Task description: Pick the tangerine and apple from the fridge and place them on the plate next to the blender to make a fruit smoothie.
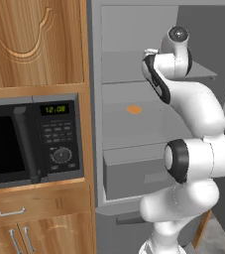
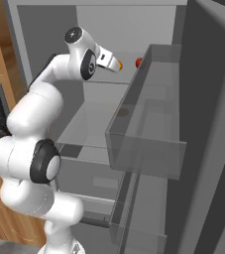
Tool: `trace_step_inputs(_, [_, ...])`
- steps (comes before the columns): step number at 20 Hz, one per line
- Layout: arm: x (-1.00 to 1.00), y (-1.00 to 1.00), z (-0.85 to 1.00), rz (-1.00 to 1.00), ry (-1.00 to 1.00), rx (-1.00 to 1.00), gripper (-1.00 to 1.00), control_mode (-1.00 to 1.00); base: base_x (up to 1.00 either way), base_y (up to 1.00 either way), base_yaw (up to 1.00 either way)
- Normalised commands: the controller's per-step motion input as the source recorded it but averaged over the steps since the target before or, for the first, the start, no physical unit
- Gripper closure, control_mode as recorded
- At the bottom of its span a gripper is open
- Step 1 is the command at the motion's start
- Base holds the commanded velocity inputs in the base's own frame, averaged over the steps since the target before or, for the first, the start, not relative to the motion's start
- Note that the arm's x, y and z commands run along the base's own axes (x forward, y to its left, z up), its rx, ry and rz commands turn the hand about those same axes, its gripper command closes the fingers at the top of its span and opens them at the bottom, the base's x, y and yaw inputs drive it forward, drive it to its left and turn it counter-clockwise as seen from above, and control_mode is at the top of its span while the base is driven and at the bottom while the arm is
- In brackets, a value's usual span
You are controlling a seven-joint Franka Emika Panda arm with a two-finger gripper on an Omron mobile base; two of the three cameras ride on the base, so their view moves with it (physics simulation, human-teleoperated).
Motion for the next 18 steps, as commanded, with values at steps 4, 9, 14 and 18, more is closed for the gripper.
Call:
trace_step_inputs(4, [0.73, -0.03, -0.16, 0.00, 0.02, 0.00, -1.00, -1.00, 0.00, 0.00, 0.00])
trace_step_inputs(9, [0.65, -0.14, -0.15, 0.00, 0.06, 0.00, -1.00, -1.00, 0.00, 0.00, 0.00])
trace_step_inputs(14, [0.53, -0.18, -0.02, 0.00, 0.03, 0.00, -1.00, -1.00, 0.00, 0.00, 0.00])
trace_step_inputs(18, [0.47, -0.05, -0.12, 0.00, 0.00, 0.00, -1.00, -1.00, 0.00, 0.00, 0.00])
